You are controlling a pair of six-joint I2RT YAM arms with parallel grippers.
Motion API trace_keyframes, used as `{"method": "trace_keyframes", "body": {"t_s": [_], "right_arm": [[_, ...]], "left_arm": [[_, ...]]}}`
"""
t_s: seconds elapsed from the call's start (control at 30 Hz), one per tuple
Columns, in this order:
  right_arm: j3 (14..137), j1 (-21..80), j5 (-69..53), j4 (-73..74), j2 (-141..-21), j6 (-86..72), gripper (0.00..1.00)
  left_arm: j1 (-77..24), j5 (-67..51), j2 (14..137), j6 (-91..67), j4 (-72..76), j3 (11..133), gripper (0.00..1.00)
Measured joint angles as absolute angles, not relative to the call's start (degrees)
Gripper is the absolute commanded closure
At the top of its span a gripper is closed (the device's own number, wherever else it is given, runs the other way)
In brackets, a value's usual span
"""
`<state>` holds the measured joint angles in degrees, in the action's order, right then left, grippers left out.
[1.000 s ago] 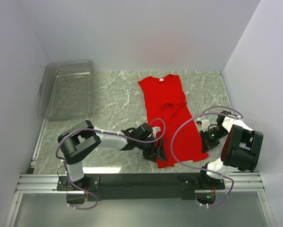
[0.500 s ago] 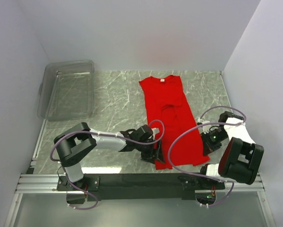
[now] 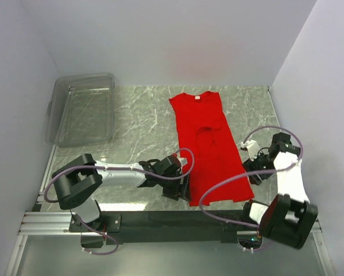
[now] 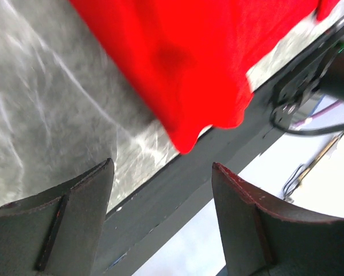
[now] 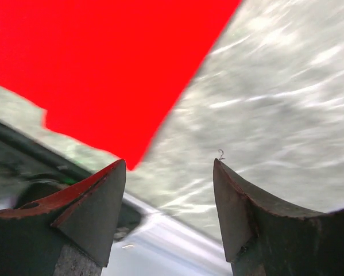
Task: Fold and stack the t-shirts
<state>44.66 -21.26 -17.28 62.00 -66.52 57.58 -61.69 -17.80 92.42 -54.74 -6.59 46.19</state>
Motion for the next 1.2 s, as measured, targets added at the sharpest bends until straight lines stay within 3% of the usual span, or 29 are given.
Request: {"method": "trace_keyframes", "body": {"t_s": [0.2, 0.47, 0.77, 1.1, 1.2], "right_arm": [[43.2, -21.3, -21.0, 60.9, -57.0, 69.7, 0.29], [43.0, -21.3, -26.7, 62.4, -55.0, 74.3, 0.3], [40.9, -21.3, -29.6, 65.5, -48.8, 82.9, 0.3], [41.2, -21.3, -31.6, 67.5, -50.7, 88.8, 0.3], [41.2, -21.3, -31.6, 68.0, -50.3, 90.2, 0.3]], "left_arm": [[-63.9, -19.3, 94.1, -55.2, -6.5, 46.5, 0.29], [-65.0, -21.3, 100.7, -58.9, -5.5, 52.1, 0.39], [-66.6, -21.3, 103.2, -64.6, -5.0, 53.1, 0.6], [-66.8, -20.2, 104.9, -67.2, -5.0, 53.7, 0.96], [-67.0, -19.6, 104.7, -67.7, -4.8, 53.7, 0.99]]}}
